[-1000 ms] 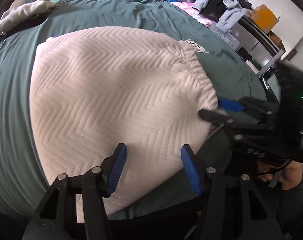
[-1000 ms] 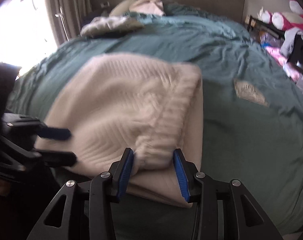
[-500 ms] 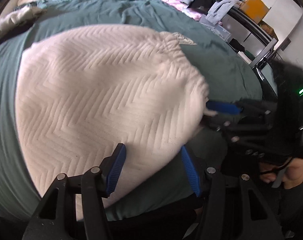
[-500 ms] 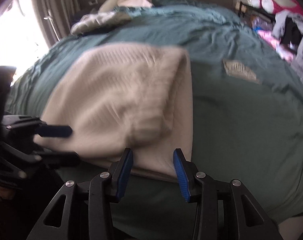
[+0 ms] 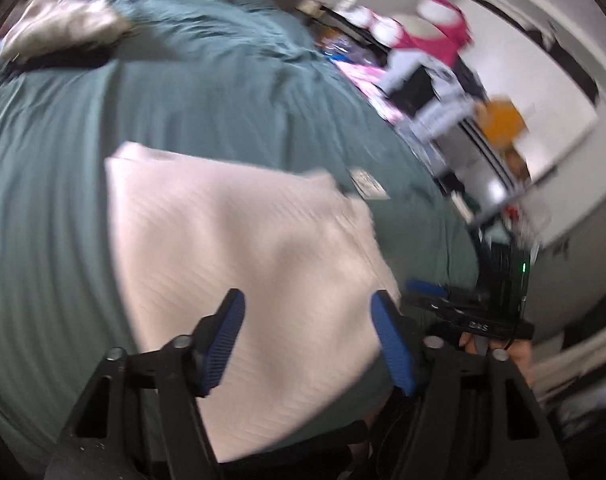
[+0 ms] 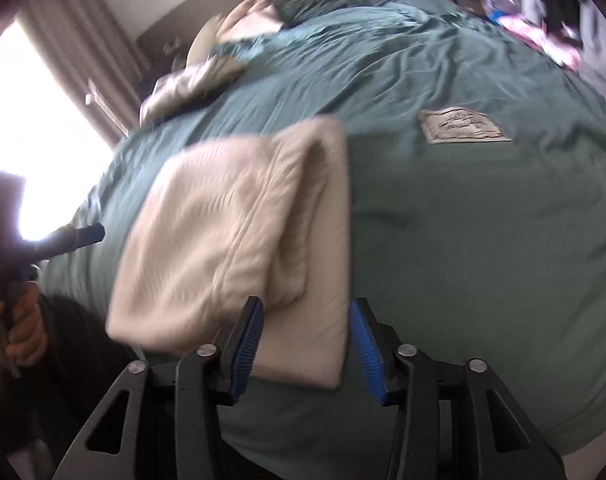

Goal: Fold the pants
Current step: 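Grasp the bundle edge with the right gripper and lift it over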

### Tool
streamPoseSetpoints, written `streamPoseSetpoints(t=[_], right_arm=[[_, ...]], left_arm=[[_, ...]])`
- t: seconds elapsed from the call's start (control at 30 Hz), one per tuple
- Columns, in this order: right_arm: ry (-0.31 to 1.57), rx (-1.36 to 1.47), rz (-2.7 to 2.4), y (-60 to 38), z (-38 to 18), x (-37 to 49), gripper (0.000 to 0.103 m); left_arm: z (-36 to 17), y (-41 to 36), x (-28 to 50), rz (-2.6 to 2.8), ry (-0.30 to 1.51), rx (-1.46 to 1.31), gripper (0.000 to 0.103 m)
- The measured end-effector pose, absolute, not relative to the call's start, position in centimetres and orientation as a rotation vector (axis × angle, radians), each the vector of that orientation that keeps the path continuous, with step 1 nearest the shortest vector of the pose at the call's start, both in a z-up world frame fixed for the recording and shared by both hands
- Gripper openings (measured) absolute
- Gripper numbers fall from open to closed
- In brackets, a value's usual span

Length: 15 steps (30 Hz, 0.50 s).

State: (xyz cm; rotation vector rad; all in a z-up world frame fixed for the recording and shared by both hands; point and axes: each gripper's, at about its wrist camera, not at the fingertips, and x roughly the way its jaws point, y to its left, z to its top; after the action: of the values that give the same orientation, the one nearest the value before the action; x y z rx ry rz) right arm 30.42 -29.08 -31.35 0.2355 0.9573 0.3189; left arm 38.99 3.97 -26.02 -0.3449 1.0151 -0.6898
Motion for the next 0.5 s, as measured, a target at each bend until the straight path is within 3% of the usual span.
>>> streamPoseSetpoints(t=[0.13,0.27,0.5], right_arm=[[0.960,0.466,0.518,-32.4,-32.0,34.5,0.103],[1.097,0.731,0.639,-35.9,-36.3,40.1,0.103],[1.160,0.766,0.832,-35.3,-37.6,43.9,0.103]], left_arm=[[-28.5,8.9,44.4,-0.764,1.186,-0.435,0.065],[-32.2,11.7,46.9,-0.817,1.316,-0.442,0.065],[-36.8,13.1,48.3,-0.946,1.436,-0.582,0.065]])
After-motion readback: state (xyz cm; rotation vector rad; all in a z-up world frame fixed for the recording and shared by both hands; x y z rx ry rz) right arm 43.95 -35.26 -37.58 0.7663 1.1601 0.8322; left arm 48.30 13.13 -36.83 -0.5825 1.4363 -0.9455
